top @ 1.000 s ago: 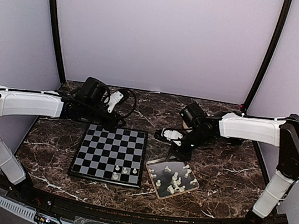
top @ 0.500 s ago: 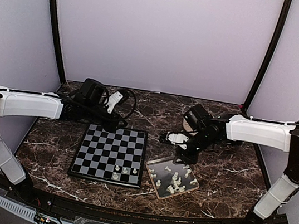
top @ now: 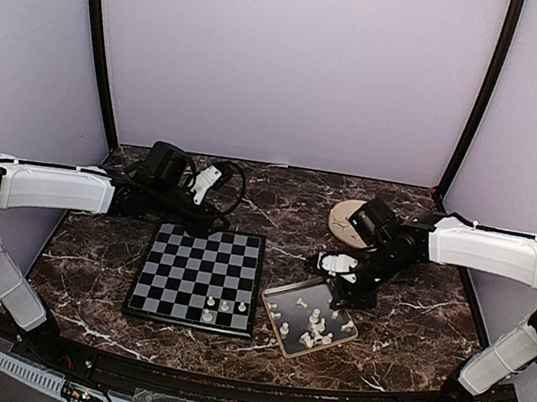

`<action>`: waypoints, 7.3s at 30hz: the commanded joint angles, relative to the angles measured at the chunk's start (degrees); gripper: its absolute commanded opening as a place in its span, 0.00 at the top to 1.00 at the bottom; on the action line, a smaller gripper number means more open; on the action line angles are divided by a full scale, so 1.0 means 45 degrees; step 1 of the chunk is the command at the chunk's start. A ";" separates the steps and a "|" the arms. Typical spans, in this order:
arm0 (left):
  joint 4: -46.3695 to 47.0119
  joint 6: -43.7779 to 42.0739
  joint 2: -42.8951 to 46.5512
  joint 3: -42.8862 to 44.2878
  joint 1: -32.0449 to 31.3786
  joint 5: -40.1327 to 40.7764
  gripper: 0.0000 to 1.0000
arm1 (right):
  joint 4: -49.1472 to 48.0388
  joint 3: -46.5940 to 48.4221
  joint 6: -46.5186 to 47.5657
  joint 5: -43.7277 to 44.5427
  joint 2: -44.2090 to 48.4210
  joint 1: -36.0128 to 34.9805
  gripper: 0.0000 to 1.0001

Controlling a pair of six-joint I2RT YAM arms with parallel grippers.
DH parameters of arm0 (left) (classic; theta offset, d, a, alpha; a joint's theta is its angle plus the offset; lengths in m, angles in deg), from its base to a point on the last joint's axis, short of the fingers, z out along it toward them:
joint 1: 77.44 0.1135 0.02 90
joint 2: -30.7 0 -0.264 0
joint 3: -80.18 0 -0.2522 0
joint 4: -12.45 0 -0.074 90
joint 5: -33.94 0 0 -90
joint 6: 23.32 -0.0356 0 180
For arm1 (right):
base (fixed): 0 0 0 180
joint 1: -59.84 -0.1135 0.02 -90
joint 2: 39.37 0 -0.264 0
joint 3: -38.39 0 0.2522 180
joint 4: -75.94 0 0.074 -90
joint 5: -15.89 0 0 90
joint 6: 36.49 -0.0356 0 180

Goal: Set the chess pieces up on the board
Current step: Pick up the knight from the storage box, then place the knight at g1, then adjust the king in the storage box.

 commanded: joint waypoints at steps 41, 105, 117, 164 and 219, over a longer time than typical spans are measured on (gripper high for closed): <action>-0.0014 -0.0078 0.0229 0.0154 -0.0011 -0.0220 0.56 | -0.0490 0.0248 0.0162 0.0748 -0.2053 -0.1245 0.86; -0.0227 -0.0077 0.2341 -0.0122 0.0008 0.3511 0.54 | 0.3082 1.1064 -0.0124 0.0389 -0.8833 -0.5523 0.87; -0.0218 -0.0115 0.2316 -0.0123 0.0009 0.3425 0.54 | 0.3041 1.1200 -0.0168 0.0536 -0.9182 -0.5572 0.85; -0.2043 -0.0946 0.1535 -0.0160 -0.1270 0.0012 0.58 | 0.0205 0.1517 -0.0709 -0.0034 -0.1001 -0.1065 0.69; -0.4116 -0.4258 -0.0798 0.0134 -0.6046 0.2651 0.52 | -0.0994 0.1290 -0.1110 -0.0058 -0.3004 -0.0735 0.86</action>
